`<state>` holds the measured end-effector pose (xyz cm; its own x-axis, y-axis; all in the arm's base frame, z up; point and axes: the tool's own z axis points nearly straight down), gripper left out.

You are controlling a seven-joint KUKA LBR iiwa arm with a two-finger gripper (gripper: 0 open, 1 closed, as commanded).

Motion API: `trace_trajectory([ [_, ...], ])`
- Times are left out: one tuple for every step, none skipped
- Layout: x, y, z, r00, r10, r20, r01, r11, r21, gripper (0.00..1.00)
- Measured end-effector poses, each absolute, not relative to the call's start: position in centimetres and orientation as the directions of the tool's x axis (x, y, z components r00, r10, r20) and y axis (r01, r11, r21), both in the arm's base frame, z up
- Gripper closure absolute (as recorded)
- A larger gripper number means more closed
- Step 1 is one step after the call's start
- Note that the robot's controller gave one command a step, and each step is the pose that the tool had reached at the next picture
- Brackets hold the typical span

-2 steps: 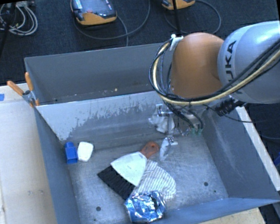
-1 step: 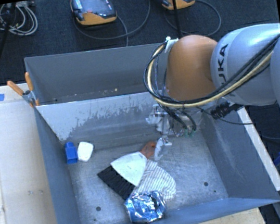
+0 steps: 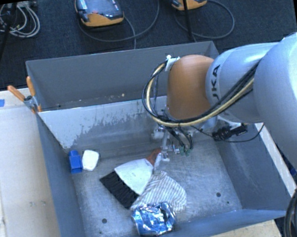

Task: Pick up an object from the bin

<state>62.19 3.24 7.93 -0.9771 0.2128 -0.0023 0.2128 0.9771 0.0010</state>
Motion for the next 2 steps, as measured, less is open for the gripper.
trace_trajectory([
  [62.13, 3.32, 8.61, -0.977, 0.214, -0.003, 0.214, 0.977, 0.002, 1.00],
  [62.13, 3.32, 8.61, -0.977, 0.215, -0.003, 0.215, 0.977, 0.002, 1.00],
])
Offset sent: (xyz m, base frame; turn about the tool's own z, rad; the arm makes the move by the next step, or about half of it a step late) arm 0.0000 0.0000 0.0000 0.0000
